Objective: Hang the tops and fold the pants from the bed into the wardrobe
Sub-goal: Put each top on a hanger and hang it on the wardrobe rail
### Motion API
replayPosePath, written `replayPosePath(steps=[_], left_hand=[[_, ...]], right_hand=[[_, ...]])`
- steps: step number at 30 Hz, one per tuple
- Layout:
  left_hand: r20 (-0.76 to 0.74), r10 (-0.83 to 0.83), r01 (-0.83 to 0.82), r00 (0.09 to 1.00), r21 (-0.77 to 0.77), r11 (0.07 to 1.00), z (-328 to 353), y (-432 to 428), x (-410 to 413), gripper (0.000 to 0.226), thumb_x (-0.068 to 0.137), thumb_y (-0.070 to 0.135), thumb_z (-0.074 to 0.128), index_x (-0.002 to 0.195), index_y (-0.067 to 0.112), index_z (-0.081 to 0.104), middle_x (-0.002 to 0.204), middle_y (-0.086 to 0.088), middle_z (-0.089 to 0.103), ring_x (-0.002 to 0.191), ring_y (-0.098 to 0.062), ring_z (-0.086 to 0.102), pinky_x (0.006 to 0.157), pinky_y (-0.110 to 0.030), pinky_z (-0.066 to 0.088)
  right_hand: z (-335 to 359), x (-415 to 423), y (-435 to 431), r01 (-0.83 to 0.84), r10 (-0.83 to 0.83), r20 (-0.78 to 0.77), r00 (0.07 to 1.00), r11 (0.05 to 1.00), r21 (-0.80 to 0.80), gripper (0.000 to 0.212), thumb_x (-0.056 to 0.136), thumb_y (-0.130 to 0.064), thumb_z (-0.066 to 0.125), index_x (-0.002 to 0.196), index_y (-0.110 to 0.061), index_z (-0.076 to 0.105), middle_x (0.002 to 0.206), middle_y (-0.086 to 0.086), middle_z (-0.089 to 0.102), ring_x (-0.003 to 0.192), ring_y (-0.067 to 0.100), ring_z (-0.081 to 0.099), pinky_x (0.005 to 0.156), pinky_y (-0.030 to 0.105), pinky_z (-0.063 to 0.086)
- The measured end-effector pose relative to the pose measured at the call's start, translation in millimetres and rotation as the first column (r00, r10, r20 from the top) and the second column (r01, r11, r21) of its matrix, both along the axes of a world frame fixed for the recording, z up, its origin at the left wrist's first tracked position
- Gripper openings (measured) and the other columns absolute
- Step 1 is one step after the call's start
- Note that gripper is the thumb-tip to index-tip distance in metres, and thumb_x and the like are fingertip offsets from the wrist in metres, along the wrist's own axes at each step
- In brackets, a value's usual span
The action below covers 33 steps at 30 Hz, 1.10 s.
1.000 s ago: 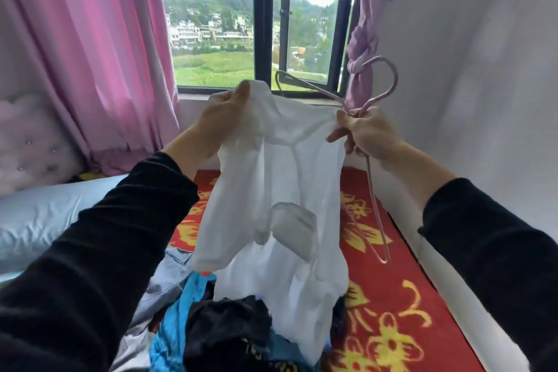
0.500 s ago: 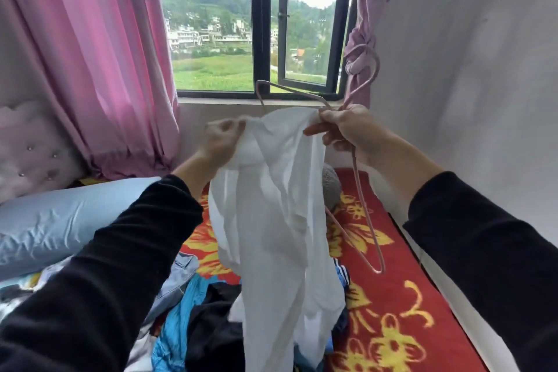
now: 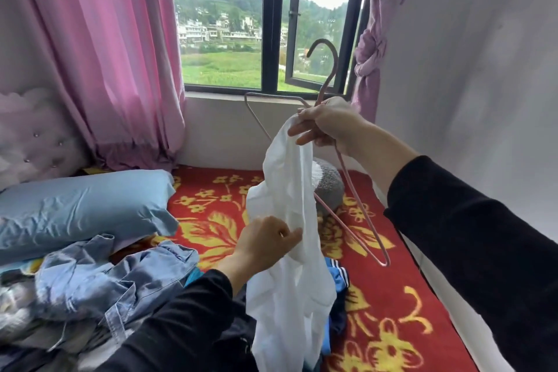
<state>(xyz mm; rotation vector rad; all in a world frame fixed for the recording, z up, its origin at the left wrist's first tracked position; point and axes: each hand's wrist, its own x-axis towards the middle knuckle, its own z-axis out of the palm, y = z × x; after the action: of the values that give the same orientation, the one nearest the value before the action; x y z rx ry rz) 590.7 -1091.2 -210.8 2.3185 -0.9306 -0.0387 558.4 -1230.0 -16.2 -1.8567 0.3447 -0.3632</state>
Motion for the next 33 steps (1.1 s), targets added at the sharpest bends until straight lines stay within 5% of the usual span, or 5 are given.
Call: replayPosePath(steps=[5, 9, 14, 22, 33], left_hand=[[-0.011, 0.072, -0.059, 0.997, 0.45, 0.891, -1.2, -16.3, 10.6, 0.038, 0.095, 0.042, 0.049, 0.104, 0.007, 0.059, 0.103, -0.009, 0.067, 0.091, -0.027, 0.065, 0.069, -0.03, 0.046], [-0.468, -0.053, 0.099, 0.882, 0.073, 0.992, 34.9, -11.3, 25.2, 0.032, 0.095, 0.034, 0.055, 0.081, 0.006, 0.061, 0.064, -0.001, 0.071, 0.052, -0.013, 0.065, 0.047, -0.02, 0.045], [-0.431, -0.181, 0.001, 0.884, -0.386, 0.923, 111.8, -3.8, 45.8, 0.034, 0.093, 0.026, 0.061, 0.064, 0.008, 0.06, 0.044, 0.004, 0.05, 0.038, -0.007, 0.041, 0.04, -0.016, 0.032], [-0.493, -0.097, -0.183, 0.865, -0.49, 0.852, 147.5, -22.3, 54.5, 0.03, 0.087, 0.027, 0.067, 0.063, 0.015, 0.054, 0.05, 0.004, 0.044, 0.045, -0.009, 0.035, 0.045, -0.02, 0.029], [-0.447, 0.087, -0.345, 0.89, -0.538, 0.769, 162.0, -0.1, 71.0, 0.027, 0.089, 0.034, 0.059, 0.07, 0.015, 0.064, 0.078, -0.003, 0.058, 0.073, -0.017, 0.053, 0.07, -0.034, 0.046]], right_hand=[[-1.9, -2.0, -3.4, -0.011, 0.011, 0.002, 1.0, 0.999, -0.043, 0.02, 0.1, -0.011, 0.048, 0.099, 0.002, 0.063, 0.088, 0.015, 0.074, 0.049, 0.015, 0.067, 0.037, 0.017, 0.036], [-10.1, -8.6, -26.9, 0.018, -0.018, -0.002, 1.0, 0.977, -0.214, 0.022, 0.101, -0.014, 0.046, 0.085, -0.001, 0.055, 0.072, 0.012, 0.069, 0.038, 0.015, 0.052, 0.031, 0.02, 0.03], [-43.1, -11.3, -50.3, 0.149, -0.169, -0.067, 0.983, 0.961, -0.234, 0.028, 0.098, -0.009, 0.047, 0.071, -0.005, 0.05, 0.052, 0.003, 0.039, 0.027, 0.004, 0.032, 0.031, 0.018, 0.024], [-110.9, -26.1, -21.3, -0.092, 0.106, -0.017, 0.994, 0.921, 0.378, 0.021, 0.073, -0.009, 0.077, 0.086, -0.011, 0.06, 0.054, -0.004, 0.023, 0.043, 0.008, 0.015, 0.039, 0.018, 0.012], [-72.2, -11.0, -20.1, 0.098, -0.099, 0.073, 0.992, 0.995, 0.016, 0.023, 0.093, -0.023, 0.062, 0.072, -0.017, 0.057, 0.05, -0.009, 0.041, 0.042, 0.007, 0.033, 0.035, 0.017, 0.025]])
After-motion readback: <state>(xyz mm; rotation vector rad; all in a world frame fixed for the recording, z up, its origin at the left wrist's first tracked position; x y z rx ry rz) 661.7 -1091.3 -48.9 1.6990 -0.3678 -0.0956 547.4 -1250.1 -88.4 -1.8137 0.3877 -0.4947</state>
